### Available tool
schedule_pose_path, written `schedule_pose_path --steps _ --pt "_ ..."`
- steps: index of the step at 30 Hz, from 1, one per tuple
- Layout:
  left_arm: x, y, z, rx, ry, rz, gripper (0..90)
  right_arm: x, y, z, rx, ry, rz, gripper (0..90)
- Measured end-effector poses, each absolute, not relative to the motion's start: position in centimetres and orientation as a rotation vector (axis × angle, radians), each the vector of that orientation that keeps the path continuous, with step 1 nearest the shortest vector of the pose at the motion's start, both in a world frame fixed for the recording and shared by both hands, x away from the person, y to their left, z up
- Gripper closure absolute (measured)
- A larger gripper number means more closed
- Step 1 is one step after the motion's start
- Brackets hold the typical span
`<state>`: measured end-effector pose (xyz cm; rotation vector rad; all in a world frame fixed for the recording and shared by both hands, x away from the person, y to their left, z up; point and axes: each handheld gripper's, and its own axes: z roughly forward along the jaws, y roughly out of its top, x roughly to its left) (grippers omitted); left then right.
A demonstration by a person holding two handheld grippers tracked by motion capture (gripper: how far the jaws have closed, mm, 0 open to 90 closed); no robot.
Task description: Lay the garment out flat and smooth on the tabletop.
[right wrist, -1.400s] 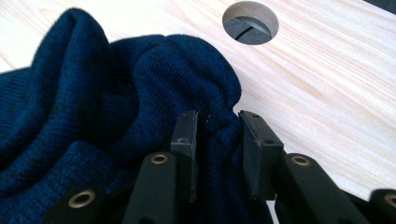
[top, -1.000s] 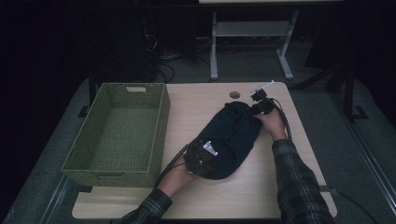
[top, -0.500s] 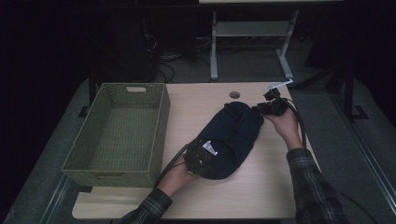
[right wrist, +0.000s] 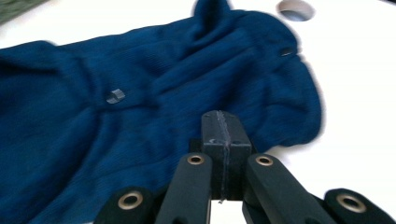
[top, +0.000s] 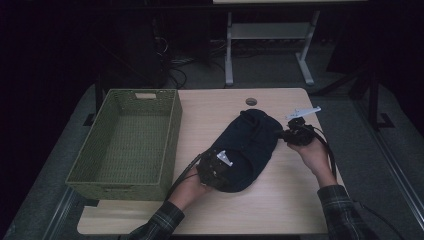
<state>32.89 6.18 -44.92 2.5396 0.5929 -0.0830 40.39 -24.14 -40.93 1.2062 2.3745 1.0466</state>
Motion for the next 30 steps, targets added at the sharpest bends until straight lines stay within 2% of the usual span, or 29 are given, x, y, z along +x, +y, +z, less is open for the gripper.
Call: schedule_pose_path --steps 14,30 --pt "32.9 6.2 -44.9 2.543 0.591 -0.089 89.5 35.7 -21.1 -44.7 1.101 2.526 1.085 90.0" --pt "32.9 6.0 -44.8 2.56 0.58 -0.086 89.0 34.4 -19.4 -46.6 1.077 2.57 1.032 90.0"
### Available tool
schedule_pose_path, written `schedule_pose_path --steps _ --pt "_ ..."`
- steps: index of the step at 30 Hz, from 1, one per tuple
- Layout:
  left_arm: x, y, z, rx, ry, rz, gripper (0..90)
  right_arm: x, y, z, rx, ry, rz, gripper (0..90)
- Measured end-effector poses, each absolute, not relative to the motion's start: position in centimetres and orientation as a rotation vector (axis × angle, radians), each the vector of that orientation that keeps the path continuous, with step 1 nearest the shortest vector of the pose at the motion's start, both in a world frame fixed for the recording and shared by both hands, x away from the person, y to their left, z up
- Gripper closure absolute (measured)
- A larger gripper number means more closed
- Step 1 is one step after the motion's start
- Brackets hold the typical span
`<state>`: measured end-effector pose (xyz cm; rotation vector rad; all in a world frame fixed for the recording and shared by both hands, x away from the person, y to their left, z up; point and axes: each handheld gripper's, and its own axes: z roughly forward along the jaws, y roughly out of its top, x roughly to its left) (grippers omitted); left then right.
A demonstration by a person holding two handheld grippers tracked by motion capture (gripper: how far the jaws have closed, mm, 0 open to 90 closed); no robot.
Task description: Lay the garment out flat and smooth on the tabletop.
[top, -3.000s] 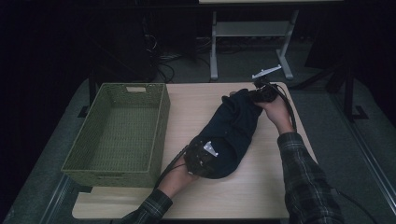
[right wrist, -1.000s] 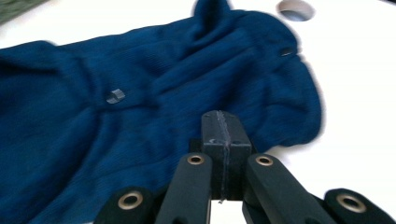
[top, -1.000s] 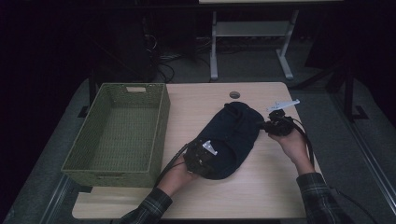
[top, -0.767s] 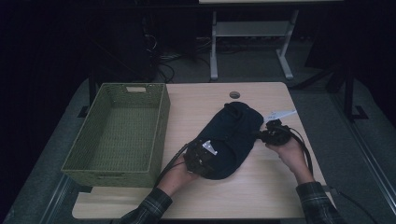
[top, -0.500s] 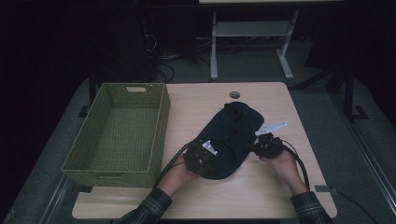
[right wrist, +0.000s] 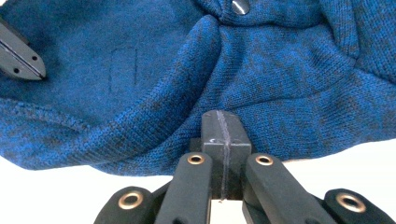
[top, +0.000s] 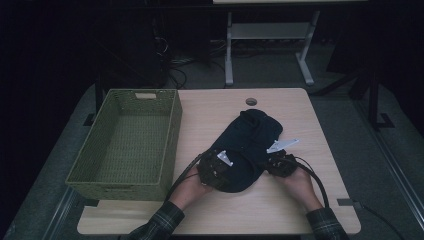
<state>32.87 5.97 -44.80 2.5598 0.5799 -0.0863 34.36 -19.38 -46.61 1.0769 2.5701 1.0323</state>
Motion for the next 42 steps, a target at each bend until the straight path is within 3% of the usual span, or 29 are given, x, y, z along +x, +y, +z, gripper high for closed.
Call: schedule_pose_path --steps 14,26,33,42 --pt "35.6 5.3 -42.8 2.559 0.608 -0.036 89.6 34.3 -19.5 -46.7 1.078 2.564 1.046 90.0" --pt "42.4 4.5 -39.3 2.504 0.686 0.097 90.0 34.2 -19.3 -46.7 1.08 2.561 1.039 90.0" --pt "46.3 3.7 -40.6 2.514 0.742 0.135 90.0 34.2 -19.3 -46.7 1.084 2.56 1.039 90.0" --pt "47.8 3.7 -43.8 2.577 0.824 0.161 90.0 34.2 -19.3 -46.7 1.068 2.557 1.03 90.0"
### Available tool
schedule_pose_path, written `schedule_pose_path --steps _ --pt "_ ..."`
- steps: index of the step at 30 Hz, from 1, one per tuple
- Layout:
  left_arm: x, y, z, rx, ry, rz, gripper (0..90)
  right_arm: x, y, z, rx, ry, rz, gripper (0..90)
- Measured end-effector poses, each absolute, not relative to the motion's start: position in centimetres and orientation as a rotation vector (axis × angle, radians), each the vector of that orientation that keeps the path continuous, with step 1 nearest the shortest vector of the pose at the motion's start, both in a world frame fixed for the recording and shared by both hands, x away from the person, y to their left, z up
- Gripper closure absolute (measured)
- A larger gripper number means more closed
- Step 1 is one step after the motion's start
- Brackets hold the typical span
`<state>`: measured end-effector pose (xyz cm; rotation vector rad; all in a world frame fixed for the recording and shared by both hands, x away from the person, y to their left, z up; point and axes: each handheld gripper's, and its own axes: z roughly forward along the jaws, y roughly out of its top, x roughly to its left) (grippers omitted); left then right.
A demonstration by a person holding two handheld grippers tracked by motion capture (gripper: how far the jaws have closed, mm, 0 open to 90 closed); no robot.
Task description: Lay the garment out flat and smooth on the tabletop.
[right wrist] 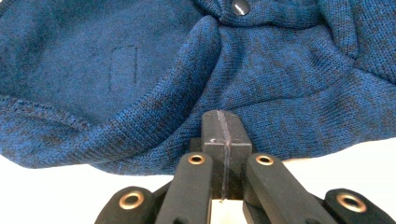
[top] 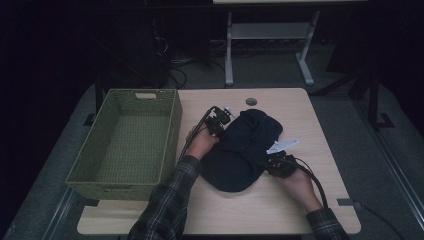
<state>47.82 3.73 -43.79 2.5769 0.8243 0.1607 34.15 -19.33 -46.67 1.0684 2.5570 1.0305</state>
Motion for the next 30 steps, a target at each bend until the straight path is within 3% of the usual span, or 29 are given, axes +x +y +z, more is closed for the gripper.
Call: schedule_pose_path --steps 14,30 --pt "46.6 4.7 -44.4 2.565 0.854 0.094 90.0 33.9 -19.9 -46.5 1.081 2.558 0.995 90.0" --pt "38.7 5.7 -44.7 2.538 0.748 0.071 90.0 32.5 -21.9 -46.3 1.106 2.544 0.938 90.0"
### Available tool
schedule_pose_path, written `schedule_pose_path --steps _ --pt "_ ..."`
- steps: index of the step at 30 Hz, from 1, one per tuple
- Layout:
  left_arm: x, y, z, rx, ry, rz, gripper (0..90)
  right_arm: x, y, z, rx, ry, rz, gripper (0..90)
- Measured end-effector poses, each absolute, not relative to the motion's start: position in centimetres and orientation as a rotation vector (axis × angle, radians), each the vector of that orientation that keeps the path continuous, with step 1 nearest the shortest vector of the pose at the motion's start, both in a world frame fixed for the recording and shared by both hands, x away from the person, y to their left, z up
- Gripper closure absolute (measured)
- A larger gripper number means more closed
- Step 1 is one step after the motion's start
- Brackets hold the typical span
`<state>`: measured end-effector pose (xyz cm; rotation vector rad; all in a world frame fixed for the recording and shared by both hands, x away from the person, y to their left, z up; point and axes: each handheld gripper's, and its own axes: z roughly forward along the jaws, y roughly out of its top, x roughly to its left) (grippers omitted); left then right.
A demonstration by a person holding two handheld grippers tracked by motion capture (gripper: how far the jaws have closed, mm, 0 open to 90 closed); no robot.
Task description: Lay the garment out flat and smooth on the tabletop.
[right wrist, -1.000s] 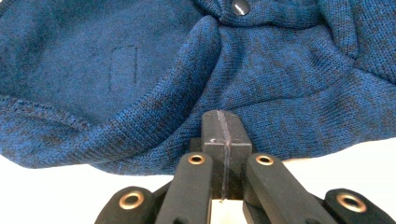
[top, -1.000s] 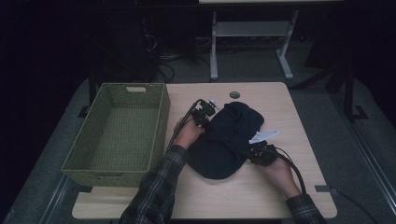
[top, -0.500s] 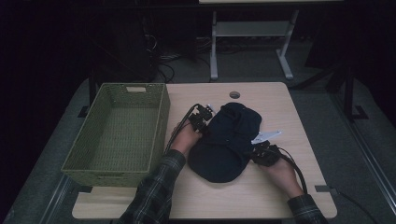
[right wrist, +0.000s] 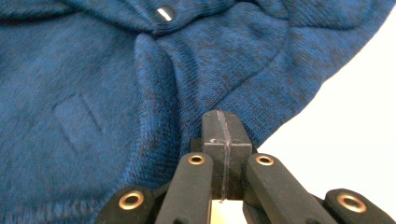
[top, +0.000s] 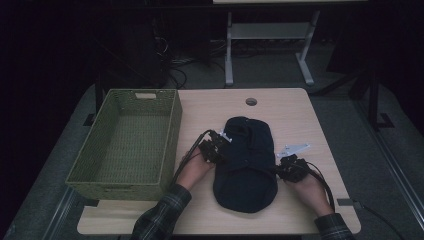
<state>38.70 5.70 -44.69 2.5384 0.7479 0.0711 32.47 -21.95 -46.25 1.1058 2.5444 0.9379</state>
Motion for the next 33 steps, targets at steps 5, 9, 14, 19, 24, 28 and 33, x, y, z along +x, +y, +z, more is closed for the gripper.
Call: schedule_pose_path --steps 5,9,14,19,24,28,33 --pt "36.2 6.1 -44.8 2.532 0.716 0.052 90.0 31.6 -22.0 -46.1 1.102 2.563 0.914 90.0" --pt "34.7 6.3 -44.8 2.531 0.693 0.033 90.0 30.5 -21.9 -46.0 1.085 2.571 0.909 90.0" --pt "34.0 6.0 -44.7 2.547 0.681 0.078 90.0 29.6 -21.7 -45.9 1.066 2.586 0.889 90.0" --pt "34.1 6.2 -44.8 2.539 0.682 0.063 90.0 30.8 -22.0 -45.1 1.11 2.561 0.944 81.9" --pt "34.1 6.2 -44.8 2.535 0.687 0.063 90.0 33.2 -22.3 -43.5 1.124 2.464 1.027 74.0" --pt "34.1 6.1 -44.8 2.542 0.677 0.075 90.0 36.5 -22.5 -42.2 1.172 2.411 1.061 69.6" --pt "34.0 6.1 -44.8 2.539 0.679 0.08 90.0 40.8 -22.6 -42.2 1.223 2.387 1.05 67.5"
